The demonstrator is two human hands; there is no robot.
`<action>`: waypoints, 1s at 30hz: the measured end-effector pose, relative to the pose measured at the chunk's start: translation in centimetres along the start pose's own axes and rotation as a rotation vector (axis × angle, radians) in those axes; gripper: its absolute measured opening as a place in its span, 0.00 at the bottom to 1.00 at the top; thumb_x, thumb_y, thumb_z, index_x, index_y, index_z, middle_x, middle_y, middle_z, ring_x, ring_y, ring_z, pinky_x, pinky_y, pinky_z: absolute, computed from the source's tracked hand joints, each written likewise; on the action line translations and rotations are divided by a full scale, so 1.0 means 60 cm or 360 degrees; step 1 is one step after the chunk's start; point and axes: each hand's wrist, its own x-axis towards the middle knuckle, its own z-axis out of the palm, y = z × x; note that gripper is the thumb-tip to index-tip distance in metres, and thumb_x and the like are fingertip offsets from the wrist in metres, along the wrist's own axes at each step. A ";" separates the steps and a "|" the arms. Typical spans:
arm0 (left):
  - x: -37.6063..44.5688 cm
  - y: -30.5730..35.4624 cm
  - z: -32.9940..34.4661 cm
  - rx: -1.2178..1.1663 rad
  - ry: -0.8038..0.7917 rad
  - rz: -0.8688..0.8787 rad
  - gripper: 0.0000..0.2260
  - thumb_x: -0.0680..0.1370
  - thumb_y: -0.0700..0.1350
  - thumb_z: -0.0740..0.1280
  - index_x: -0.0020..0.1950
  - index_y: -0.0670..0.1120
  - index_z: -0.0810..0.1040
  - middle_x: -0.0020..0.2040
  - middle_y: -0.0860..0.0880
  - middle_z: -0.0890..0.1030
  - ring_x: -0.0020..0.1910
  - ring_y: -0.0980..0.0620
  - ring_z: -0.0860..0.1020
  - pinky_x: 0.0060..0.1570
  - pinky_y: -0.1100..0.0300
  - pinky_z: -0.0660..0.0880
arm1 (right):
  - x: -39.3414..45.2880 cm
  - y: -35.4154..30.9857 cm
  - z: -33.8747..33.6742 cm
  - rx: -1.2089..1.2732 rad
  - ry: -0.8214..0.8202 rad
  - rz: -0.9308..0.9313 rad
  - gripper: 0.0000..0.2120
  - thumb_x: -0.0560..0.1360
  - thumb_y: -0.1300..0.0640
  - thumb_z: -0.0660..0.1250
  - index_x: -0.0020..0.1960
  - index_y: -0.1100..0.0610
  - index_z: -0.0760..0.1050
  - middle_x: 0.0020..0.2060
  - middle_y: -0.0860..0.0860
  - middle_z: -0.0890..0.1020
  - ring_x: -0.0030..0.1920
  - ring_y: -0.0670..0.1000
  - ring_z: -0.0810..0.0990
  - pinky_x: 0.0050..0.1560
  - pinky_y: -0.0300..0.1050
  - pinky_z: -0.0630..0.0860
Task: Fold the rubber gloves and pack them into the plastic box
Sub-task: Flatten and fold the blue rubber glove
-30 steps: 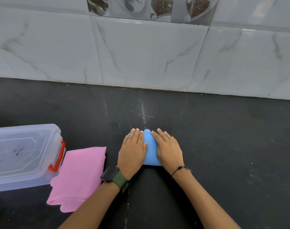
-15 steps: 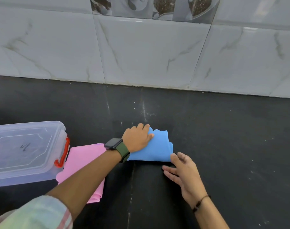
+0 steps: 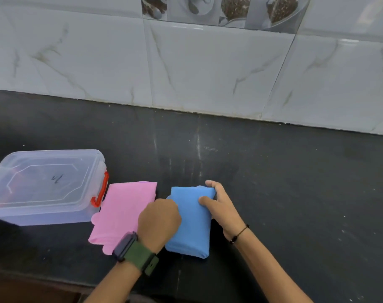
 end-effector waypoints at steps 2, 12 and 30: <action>-0.020 -0.007 0.008 -0.0051 0.0036 -0.0041 0.12 0.79 0.42 0.53 0.51 0.42 0.76 0.53 0.43 0.79 0.52 0.42 0.77 0.42 0.57 0.67 | 0.002 0.001 0.011 0.0002 -0.0022 0.0020 0.24 0.71 0.56 0.63 0.66 0.46 0.63 0.58 0.49 0.74 0.54 0.49 0.77 0.50 0.44 0.77; -0.061 -0.016 0.052 -0.0241 0.0389 -0.0171 0.14 0.82 0.49 0.48 0.53 0.46 0.72 0.48 0.50 0.80 0.45 0.50 0.79 0.38 0.60 0.65 | 0.006 -0.002 0.037 -0.0017 -0.0018 -0.0150 0.18 0.71 0.46 0.66 0.39 0.63 0.71 0.36 0.53 0.78 0.36 0.48 0.75 0.38 0.43 0.73; -0.066 0.001 0.042 0.0113 0.0272 0.0027 0.21 0.81 0.47 0.53 0.73 0.45 0.51 0.51 0.47 0.79 0.46 0.49 0.80 0.40 0.59 0.70 | -0.008 0.016 0.072 -0.1883 0.0007 -0.0842 0.22 0.80 0.44 0.46 0.74 0.40 0.52 0.77 0.50 0.47 0.76 0.55 0.40 0.73 0.61 0.40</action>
